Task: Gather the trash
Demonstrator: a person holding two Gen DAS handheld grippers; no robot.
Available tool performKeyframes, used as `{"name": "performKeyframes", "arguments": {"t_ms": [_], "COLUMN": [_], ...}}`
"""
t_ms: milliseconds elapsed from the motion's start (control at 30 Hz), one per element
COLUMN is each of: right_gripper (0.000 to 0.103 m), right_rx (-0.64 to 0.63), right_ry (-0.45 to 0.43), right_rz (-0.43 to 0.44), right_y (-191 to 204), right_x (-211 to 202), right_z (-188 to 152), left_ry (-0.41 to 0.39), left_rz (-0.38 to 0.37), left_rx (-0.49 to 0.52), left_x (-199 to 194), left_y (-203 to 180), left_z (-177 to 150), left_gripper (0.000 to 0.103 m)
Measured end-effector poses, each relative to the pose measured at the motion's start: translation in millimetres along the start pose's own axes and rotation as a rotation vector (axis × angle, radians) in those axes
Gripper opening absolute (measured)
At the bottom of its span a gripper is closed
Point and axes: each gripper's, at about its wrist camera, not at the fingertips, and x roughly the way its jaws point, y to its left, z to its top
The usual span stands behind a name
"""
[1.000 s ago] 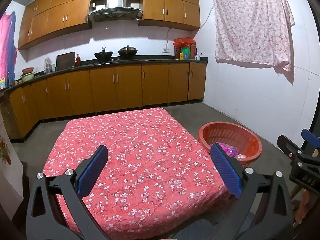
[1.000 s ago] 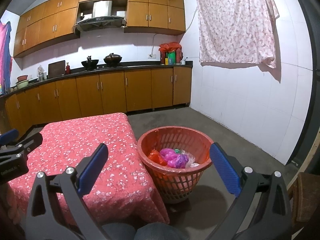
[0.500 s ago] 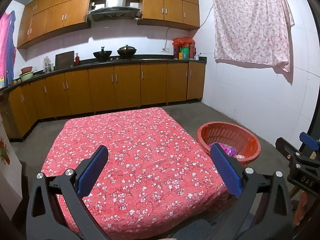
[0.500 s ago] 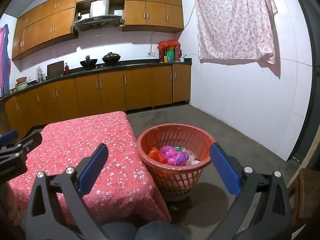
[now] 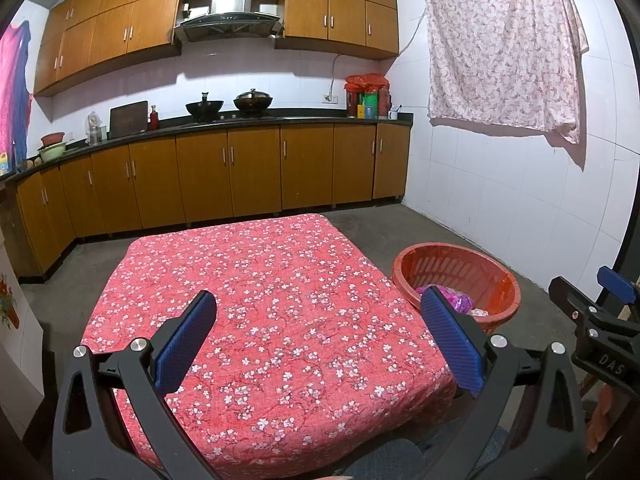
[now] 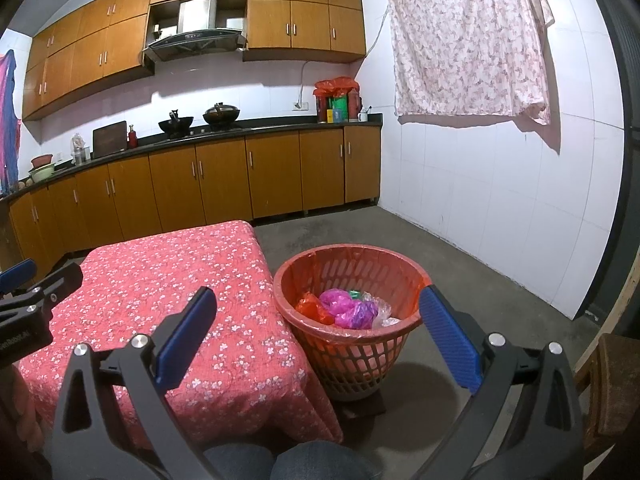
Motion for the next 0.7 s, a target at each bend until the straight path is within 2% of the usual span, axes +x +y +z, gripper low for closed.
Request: {"name": "performKeyframes", "arguments": {"t_ms": [700], "right_gripper": [0.099], "right_rx": [0.003], "right_ry": [0.008], "right_rz": [-0.004], "right_y": [-0.4], "right_x": [3.2], "right_z": [-5.9], "left_ry": [0.007], "left_rz": [-0.003], "left_rx": [-0.005], "left_x": [0.1], "left_y": [-1.6], "left_z": [-0.6], "left_gripper": [0.101]}}
